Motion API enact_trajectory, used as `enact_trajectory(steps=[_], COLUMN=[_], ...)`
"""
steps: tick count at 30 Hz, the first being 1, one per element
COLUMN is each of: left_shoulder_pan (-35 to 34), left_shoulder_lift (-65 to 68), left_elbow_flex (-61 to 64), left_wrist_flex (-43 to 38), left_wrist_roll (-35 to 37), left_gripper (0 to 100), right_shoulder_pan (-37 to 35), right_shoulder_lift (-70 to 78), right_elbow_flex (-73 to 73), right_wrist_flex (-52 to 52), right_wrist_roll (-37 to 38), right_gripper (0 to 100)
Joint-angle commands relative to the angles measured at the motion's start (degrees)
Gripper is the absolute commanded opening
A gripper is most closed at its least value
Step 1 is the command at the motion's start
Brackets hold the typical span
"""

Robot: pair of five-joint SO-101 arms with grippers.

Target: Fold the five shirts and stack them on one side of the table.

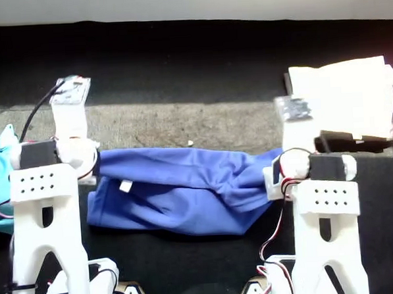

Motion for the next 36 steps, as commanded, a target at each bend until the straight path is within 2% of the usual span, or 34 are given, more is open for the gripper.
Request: enact_trajectory(steps=[1,5,12,17,19,22,27,30,36], left_shoulder_pan=[-3.6,-5.5,-5.5,-5.5,-5.5,-5.5,-5.5,-5.6,-5.4], left_shoulder_lift=[-0.1,-0.1,0.0,-0.1,-0.1,-0.1,-0.1,-0.1,-0.1], left_elbow_flex=[1.8,1.6,1.8,1.6,1.7,1.6,1.6,1.6,2.0], left_wrist_flex=[-1.5,-1.5,-3.3,-3.5,-3.5,-3.5,-3.5,-3.3,-3.2], left_wrist_roll=[-4.0,-6.1,-6.8,-6.6,-6.6,-6.6,-6.6,-6.7,-6.8], left_gripper=[1,1,1,1,1,1,1,1,1], right_shoulder_pan=[-0.8,-0.9,-0.9,-7.2,-9.7,-9.8,-9.6,-5.8,10.5], right_shoulder_lift=[-0.4,-0.4,0.2,1.6,2.7,4.4,9.4,12.7,21.8], right_elbow_flex=[0.5,-4.9,-18.4,-8.3,-2.6,5.8,16.0,18.5,13.6], right_wrist_flex=[3.2,8.7,11.8,6.0,0.4,-10.1,-18.3,-22.5,-33.4], right_wrist_roll=[9.3,13.3,12.5,8.8,8.8,8.8,10.2,14.0,17.9], right_gripper=[5.1,17.4,18.5,18.5,18.5,18.5,18.5,18.5,18.5])
